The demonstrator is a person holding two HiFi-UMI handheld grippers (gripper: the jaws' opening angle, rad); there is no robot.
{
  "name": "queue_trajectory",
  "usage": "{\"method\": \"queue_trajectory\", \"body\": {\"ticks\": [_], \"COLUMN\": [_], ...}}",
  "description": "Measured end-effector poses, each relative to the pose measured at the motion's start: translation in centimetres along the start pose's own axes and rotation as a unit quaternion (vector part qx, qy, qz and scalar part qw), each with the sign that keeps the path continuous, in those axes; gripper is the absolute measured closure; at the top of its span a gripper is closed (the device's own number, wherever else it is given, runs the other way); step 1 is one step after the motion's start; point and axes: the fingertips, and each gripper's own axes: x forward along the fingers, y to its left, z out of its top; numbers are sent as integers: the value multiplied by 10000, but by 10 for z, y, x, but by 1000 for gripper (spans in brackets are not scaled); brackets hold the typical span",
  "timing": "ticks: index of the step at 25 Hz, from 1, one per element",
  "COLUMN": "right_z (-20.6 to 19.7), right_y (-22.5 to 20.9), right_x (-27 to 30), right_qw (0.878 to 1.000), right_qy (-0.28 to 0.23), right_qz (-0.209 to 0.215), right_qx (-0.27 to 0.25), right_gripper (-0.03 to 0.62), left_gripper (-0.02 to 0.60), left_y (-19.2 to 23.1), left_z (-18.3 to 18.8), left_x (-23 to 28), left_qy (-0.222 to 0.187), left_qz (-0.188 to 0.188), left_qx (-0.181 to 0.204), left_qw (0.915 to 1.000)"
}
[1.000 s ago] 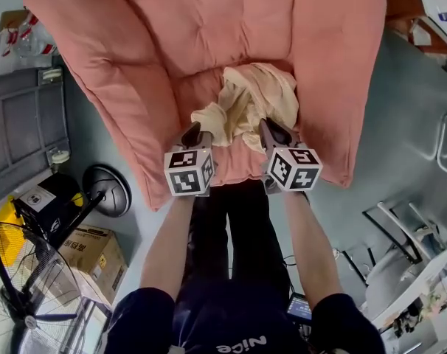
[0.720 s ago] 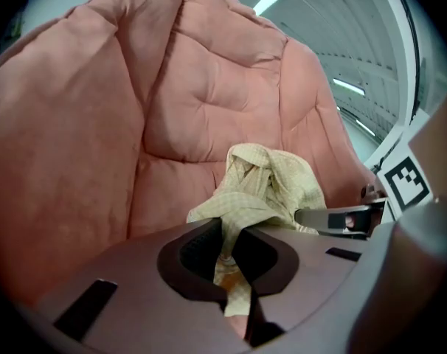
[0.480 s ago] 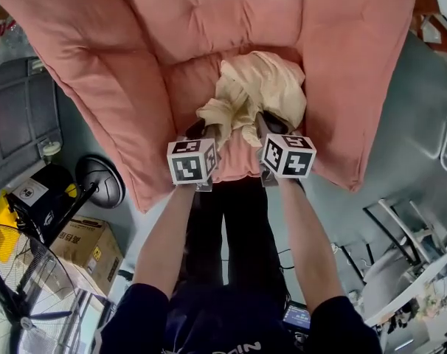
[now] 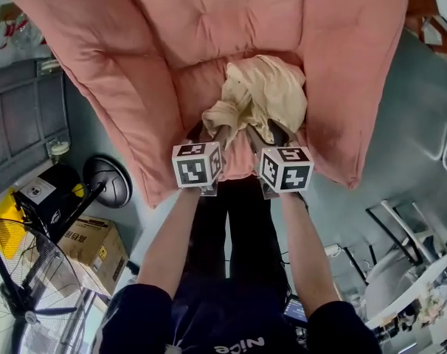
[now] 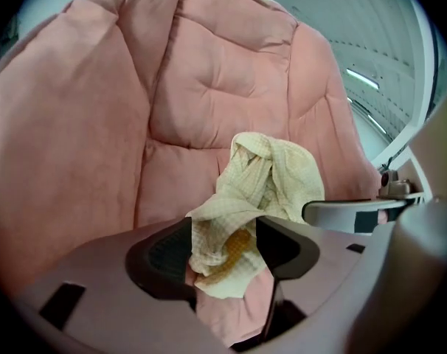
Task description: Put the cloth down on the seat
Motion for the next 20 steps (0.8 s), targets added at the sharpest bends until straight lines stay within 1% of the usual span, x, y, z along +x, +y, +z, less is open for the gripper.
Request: {"method": "queue_trajectory", "body": {"ticks": [3, 5, 8, 12, 14, 17, 20], "right_z": [2, 7, 31, 60, 72, 86, 95], "right_y": [6, 13, 28, 41, 49, 66, 94], "right_x": [-11, -24, -57, -104, -126, -156, -187], "right_qw": [9998, 9994, 9990, 9969, 9952, 9928, 9909], "right_qy": [78, 60, -255, -744, -952, -1154, -1234], "right_qz": [195, 328, 375, 164, 130, 201, 244], "right_qx": [-41, -2, -36, -186, -198, -253, -481], "right_gripper": [381, 381, 381, 382, 382, 381, 382], "left_gripper": [290, 289, 290, 290, 290, 290, 290], "left_y": [-11, -21, -38, -62, -72, -83, -94], "left_z": [10, 17, 34, 53, 60, 67, 77], "left_x": [-13, -26, -58, -104, -127, -161, -205], "left_qy": [-98, -152, -313, -585, -677, -791, -994], "left_qz": [-92, -176, -330, -542, -630, -700, -821], "left_qx": [-29, 32, 186, 338, 383, 441, 448], "left_qw": [9999, 9997, 9988, 9962, 9950, 9934, 9906]}}
